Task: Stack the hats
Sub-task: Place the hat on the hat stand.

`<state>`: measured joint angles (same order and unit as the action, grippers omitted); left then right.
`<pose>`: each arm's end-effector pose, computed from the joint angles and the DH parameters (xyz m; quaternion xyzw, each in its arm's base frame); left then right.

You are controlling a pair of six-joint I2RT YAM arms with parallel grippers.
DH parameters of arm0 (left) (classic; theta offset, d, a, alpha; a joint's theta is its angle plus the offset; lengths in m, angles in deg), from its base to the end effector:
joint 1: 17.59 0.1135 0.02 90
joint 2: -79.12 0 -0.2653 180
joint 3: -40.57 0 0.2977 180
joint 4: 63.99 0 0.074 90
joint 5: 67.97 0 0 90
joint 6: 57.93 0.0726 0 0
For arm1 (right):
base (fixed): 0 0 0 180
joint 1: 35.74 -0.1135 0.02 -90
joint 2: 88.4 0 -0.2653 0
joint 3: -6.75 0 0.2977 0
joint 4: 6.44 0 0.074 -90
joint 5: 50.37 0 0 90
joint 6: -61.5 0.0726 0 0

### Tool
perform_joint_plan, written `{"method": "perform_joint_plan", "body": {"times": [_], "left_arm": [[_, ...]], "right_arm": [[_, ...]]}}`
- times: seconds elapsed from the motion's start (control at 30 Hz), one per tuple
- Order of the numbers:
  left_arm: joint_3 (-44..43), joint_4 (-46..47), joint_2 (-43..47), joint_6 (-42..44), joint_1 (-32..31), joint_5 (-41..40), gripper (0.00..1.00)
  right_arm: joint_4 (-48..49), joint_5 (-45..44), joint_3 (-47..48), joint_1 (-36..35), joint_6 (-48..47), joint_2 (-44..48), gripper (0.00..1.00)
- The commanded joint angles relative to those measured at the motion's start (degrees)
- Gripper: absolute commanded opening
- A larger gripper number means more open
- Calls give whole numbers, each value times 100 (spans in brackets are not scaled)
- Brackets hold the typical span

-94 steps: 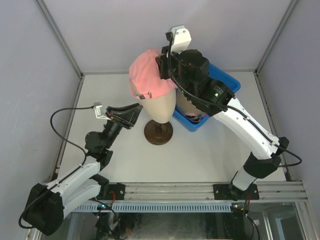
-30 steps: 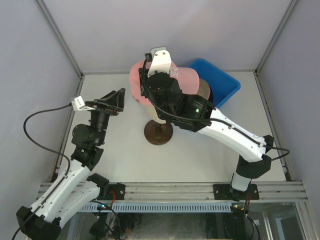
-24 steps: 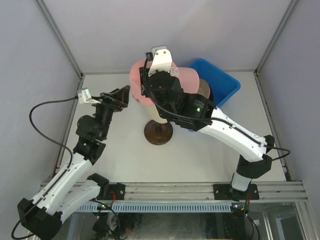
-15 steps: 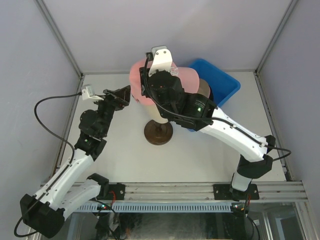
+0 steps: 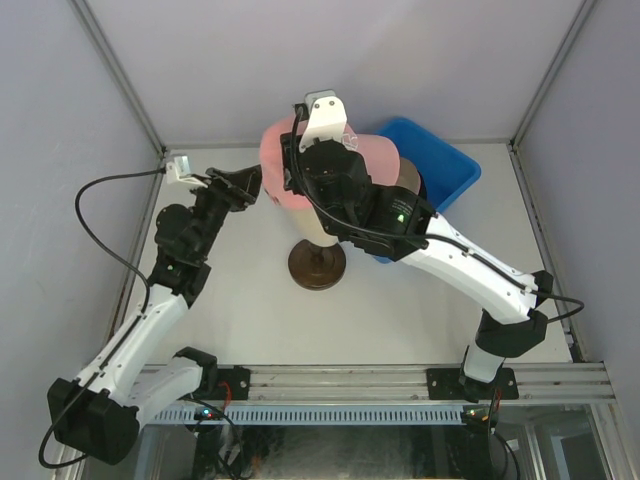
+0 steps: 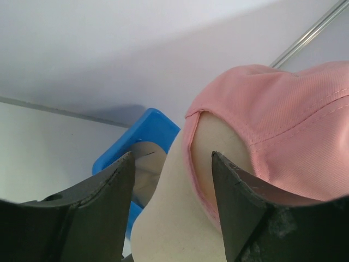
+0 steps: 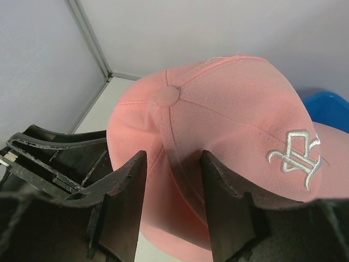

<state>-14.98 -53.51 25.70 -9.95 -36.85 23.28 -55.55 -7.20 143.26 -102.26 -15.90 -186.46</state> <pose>0.2850 -0.1013 0.3696 -0.1150 0.6145 -0.4036 0.6680 0.2127 0.3567 0.5384 -0.0941 0.7446 0.1373 0.6464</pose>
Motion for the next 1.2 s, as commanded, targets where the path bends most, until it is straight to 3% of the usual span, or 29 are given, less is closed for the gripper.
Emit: {"method": "perform_joint_plan", "body": {"times": [0.0, 0.2, 0.77, 1.03, 1.17], "left_arm": [[-478, 159, -117, -67, 49, 608, 60], [-569, 10, -215, -9, 85, 749, 43], [-613, -32, -510, -43, 132, 1008, 20], [-605, 13, -550, -43, 129, 1025, 0], [-648, -119, -549, -18, 128, 967, 0]], "right_arm": [[-150, 180, -69, 25, -21, 151, 44], [-171, 222, -71, 34, 5, 156, 45], [-223, 302, -153, 60, 111, 202, 45], [-157, 310, -354, 87, 137, 353, 45], [-84, 264, -533, 96, 137, 513, 51]]}}
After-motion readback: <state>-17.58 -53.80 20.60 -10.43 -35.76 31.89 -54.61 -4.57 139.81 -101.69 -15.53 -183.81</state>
